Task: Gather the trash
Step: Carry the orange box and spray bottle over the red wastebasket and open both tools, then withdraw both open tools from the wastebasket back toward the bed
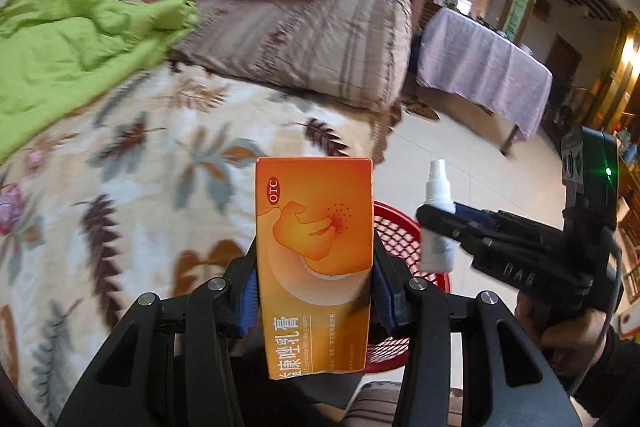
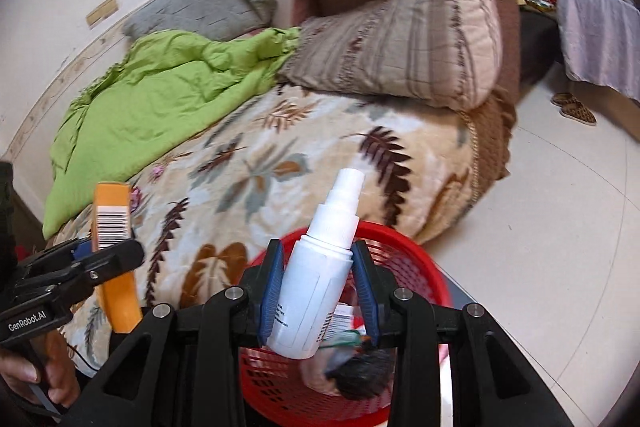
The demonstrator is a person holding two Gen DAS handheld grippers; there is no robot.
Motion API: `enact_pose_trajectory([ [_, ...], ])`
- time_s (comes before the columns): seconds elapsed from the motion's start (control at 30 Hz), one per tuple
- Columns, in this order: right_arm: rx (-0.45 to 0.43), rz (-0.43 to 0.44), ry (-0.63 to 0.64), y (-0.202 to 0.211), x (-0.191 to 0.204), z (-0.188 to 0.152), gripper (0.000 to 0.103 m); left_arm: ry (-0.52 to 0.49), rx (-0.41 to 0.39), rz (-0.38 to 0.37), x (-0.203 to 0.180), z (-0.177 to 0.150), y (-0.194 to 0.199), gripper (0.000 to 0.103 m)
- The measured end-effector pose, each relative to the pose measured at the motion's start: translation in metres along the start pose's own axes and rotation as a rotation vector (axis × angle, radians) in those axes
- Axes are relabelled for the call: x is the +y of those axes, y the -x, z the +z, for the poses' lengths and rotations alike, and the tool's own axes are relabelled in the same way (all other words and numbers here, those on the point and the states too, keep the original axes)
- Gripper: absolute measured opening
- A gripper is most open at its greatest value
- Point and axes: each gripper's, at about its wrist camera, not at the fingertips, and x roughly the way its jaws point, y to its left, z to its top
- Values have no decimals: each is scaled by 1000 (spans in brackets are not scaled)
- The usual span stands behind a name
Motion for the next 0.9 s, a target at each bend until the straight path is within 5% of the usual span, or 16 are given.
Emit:
enact_pose_trajectory([
  [0.07, 14, -16, 0, -1, -8, -3, 39, 4, 37, -5, -5, 2, -15, 72],
  [0.1, 25, -19, -4, -3, -12, -3, 41, 14, 47, -6, -5, 2, -18, 74],
  [0.17, 53, -28, -20, -7, -21, -5, 51, 30, 48, -7, -3, 1, -17, 74],
  [0.43, 8, 25, -36, -5, -16, 5, 52, 70, -20, 129, 36, -4, 19, 74],
  [0.9, 92, 303, 193, -63, 137, 7, 52, 262, -89, 393, 157, -47, 95, 75],
])
